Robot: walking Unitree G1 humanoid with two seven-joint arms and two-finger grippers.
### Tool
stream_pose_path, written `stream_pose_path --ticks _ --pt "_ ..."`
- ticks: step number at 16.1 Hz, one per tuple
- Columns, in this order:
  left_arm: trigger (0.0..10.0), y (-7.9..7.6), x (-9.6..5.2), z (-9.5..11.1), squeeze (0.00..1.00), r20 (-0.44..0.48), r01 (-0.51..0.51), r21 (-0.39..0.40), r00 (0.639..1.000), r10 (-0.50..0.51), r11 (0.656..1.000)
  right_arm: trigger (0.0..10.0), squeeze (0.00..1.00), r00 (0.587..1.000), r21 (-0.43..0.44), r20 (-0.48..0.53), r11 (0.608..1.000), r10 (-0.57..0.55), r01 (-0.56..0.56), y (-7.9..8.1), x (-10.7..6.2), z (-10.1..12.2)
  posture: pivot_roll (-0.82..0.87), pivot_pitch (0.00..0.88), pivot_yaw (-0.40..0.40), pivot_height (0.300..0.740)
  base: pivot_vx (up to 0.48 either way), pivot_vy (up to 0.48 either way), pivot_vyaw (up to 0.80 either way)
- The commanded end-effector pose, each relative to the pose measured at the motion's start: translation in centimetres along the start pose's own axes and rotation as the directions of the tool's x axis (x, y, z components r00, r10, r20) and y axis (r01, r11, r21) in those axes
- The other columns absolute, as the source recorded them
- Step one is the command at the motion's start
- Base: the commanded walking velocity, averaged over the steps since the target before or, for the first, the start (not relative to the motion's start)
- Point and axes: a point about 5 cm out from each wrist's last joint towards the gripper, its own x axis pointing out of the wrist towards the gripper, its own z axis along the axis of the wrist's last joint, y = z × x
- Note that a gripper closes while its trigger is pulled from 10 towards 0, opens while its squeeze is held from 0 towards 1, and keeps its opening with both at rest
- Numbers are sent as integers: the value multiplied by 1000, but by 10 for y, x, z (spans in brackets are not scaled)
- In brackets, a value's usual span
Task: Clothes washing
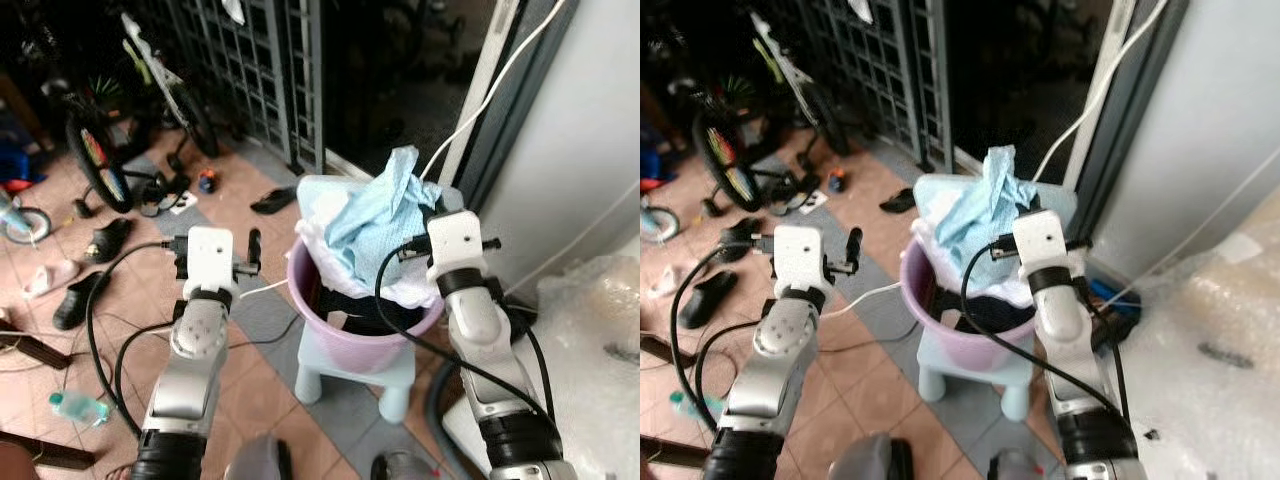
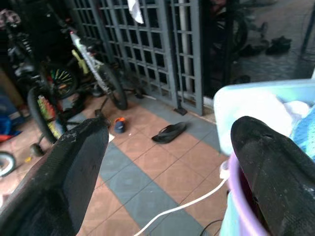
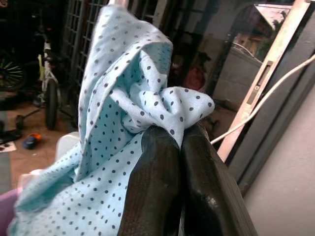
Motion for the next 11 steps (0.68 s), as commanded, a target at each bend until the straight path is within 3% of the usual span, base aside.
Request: stream_pose_path --ticks 1,7,9,11 --pt "10000 6 0 -3 0 -5 -18 1 1000 18 1000 10000 0 1000 25 1 1000 10 -10 4 0 2 -1 0 74 740 -292 0 0" --pt "10000 4 2 -3 0 -3 -10 2 1000 10 1000 10000 0 1000 33 -9 999 12 -12 4 -1 1 -13 0 84 740 -276 0 0" --pt "10000 4 2 -3 0 -3 -10 3 1000 10 1000 10000 0 1000 35 -13 999 13 -12 4 0 1 -13 0 84 740 0 0 0" --pt "10000 5 2 -3 0 -2 -12 10 1000 12 1000 10000 0 1000 35 -14 999 13 -12 5 1 1 -11 0 84 740 0 0 -800"
